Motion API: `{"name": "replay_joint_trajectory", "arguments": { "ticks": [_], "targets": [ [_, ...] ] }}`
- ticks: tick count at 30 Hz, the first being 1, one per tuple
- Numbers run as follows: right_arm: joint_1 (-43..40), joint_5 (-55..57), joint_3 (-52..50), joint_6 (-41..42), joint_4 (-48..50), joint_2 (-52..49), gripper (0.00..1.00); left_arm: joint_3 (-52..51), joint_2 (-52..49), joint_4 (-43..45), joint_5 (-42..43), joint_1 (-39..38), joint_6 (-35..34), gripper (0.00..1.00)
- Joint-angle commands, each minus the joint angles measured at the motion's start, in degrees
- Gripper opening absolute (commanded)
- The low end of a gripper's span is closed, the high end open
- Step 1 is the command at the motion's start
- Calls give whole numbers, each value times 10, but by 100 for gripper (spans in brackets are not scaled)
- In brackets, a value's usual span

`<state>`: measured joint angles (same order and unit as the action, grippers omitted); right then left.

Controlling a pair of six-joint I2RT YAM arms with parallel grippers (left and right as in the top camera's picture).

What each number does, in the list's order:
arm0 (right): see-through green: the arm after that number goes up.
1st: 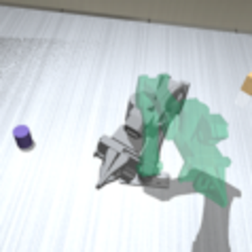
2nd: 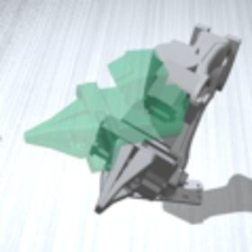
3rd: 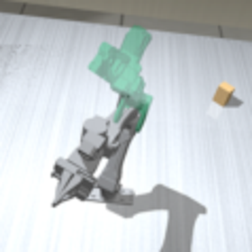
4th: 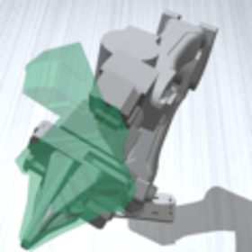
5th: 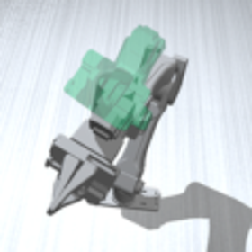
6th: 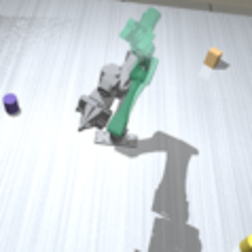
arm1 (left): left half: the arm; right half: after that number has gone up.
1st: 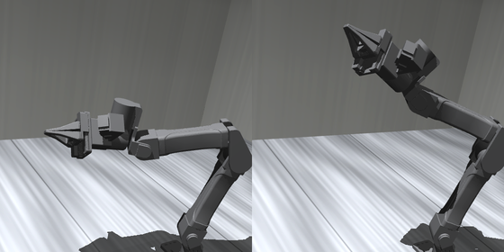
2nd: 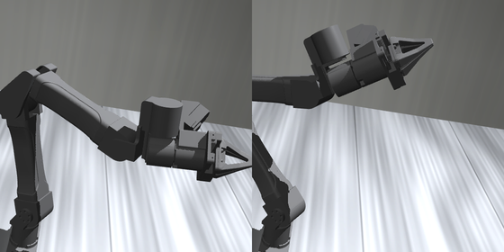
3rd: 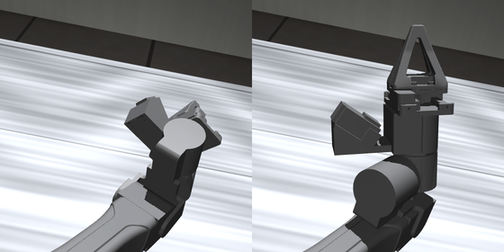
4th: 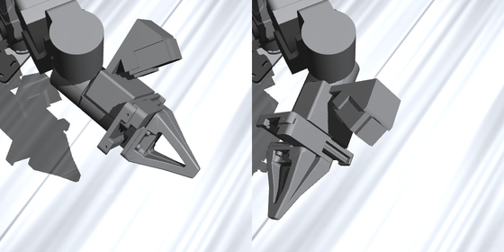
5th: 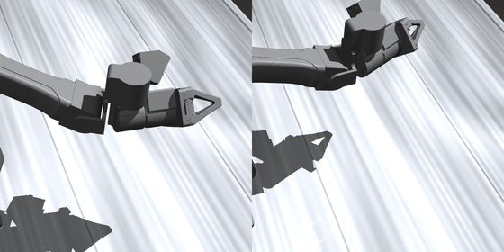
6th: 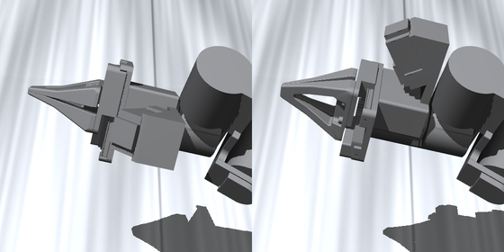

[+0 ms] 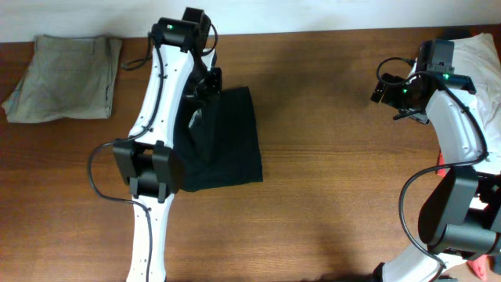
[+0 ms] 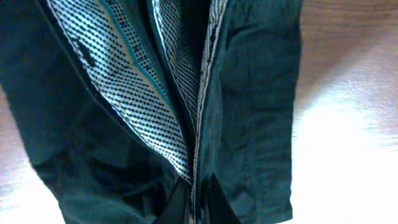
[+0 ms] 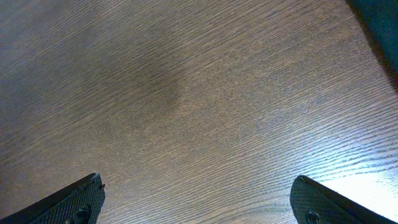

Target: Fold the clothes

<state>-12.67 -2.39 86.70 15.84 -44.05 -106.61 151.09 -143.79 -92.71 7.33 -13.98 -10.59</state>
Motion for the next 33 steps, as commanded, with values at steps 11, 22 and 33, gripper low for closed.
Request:
{"name": "replay_joint_trajectory", "arguments": {
  "ticks": [11,22,33],
  "targets": [
    [-2,5,11,-4,1,11,99,8,-40,36,11,-32,-27,4],
    [-2,5,11,-4,2,11,99,9,-78,28,38,-48,-26,13],
    [-2,5,11,-4,1,11,99,176,-77,-40,38,-53,4,99]
  ]
}}
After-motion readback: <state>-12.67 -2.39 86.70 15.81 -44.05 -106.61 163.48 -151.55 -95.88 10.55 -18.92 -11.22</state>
